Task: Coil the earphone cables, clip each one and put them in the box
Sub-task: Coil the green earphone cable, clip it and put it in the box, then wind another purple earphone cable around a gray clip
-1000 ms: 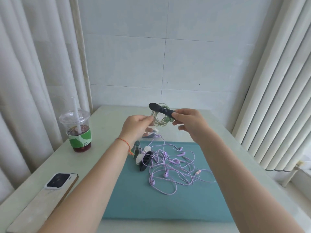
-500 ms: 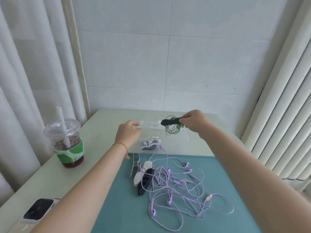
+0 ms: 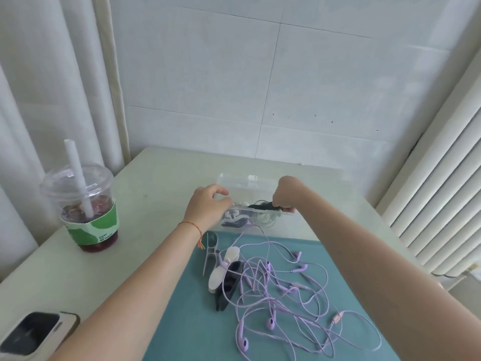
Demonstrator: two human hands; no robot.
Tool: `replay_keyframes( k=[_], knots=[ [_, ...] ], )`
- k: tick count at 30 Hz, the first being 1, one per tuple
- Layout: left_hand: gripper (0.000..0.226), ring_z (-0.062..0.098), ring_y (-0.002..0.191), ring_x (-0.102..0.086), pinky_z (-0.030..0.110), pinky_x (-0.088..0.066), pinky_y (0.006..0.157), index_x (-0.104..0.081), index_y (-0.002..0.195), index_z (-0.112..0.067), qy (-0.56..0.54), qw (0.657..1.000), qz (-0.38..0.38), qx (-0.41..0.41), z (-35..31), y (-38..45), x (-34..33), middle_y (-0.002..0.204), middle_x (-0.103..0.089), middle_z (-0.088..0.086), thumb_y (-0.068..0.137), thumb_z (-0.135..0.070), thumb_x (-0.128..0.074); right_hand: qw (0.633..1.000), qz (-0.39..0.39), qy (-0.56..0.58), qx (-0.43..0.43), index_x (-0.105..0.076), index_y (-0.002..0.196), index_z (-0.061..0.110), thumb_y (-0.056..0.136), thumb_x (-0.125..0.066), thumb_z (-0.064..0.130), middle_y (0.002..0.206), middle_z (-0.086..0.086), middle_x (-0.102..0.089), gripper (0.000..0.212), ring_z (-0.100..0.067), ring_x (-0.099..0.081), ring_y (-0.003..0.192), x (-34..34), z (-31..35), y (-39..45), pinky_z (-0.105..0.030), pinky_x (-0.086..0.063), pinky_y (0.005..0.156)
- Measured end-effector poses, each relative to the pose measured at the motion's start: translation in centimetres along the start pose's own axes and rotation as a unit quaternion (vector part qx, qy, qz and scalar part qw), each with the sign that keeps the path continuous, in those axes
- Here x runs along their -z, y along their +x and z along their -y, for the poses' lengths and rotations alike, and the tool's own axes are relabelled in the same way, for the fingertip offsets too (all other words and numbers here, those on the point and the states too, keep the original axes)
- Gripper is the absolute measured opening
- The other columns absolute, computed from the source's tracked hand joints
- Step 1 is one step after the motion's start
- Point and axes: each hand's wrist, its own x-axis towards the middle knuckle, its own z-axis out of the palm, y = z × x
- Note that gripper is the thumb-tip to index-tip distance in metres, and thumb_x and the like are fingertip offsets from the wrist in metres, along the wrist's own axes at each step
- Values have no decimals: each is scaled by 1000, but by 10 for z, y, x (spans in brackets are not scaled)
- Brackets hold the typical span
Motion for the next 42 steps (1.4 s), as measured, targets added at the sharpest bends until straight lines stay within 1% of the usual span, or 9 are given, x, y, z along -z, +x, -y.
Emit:
replay_keyframes(
  k=[8,12,18,21,28,34,36,38,42],
  knots=[
    [28,22,118,-46,23,-30,94,-66,114,-20,60,996,-64,-37,-17,-11,4,127,-49,8,88,-22,-57,985,-119,83,88,-67,75,5,77,-49,4,51,-4,-59,19,-16,-54,43,20,-8,-27,-20,-49,48],
    [12,19,100,-53,25,-40,88,-71,87,-18,44,980,-149,-126,-39,-34,6,101,-58,1,84,-17,-59,980,-12,98,175,-70,76,11,88,-63,30,56,0,-63,23,-11,-51,41,18,-20,-68,-18,-42,45],
    [18,7,76,-60,23,-46,72,-73,82,-18,44,989,-17,-142,-60,-72,-2,81,-69,-9,88,-19,-56,968,63,-98,220,-73,102,6,90,-59,35,101,-12,-72,34,-25,-63,84,-30,-32,-88,-34,-52,86],
    [35,9,100,-58,19,-42,89,-69,113,-23,68,986,51,-145,-56,-79,-11,111,-64,-8,90,-5,-50,965,0,121,231,-75,91,14,88,-58,16,92,-2,-75,17,-20,-69,86,-27,-43,-91,-30,-54,83],
    [10,10,86,-62,6,-40,71,-71,86,-22,33,990,14,-136,-47,-70,-20,88,-69,-9,91,-20,-63,807,-60,547,213,-62,82,5,96,-45,1,67,-9,-68,23,-24,-65,63,-9,-53,-92,-33,-55,76],
    [18,15,53,-57,26,-54,67,-74,89,-14,-181,977,94,-59,-51,-71,-1,55,-60,2,95,-23,-60,634,21,764,118,-54,87,1,98,-38,8,65,-16,-63,21,-31,-63,55,-12,-63,-89,-38,-57,63],
    [18,14,43,-40,25,-45,52,-74,89,-15,-157,983,78,-51,-51,-71,-1,46,-47,-7,95,-24,-60,648,93,749,103,-55,90,5,100,-39,22,56,-11,-53,26,-22,-46,41,-15,-66,-89,-27,-46,47],
    [16,13,42,-30,23,-31,44,-74,89,-16,-149,986,73,-33,-51,-71,-1,43,-41,-13,93,-27,-63,740,117,650,129,-60,89,8,99,-47,32,50,-1,-34,29,-14,-24,39,-17,-72,-90,-20,-25,41],
    [23,11,43,-23,22,-25,44,-67,75,-11,-164,979,119,6,-49,-72,3,43,-33,-12,91,-28,-65,882,-30,454,122,-70,74,15,93,-59,23,54,2,-31,24,-15,-28,47,-18,-84,-88,-23,-26,47]
  ],
)
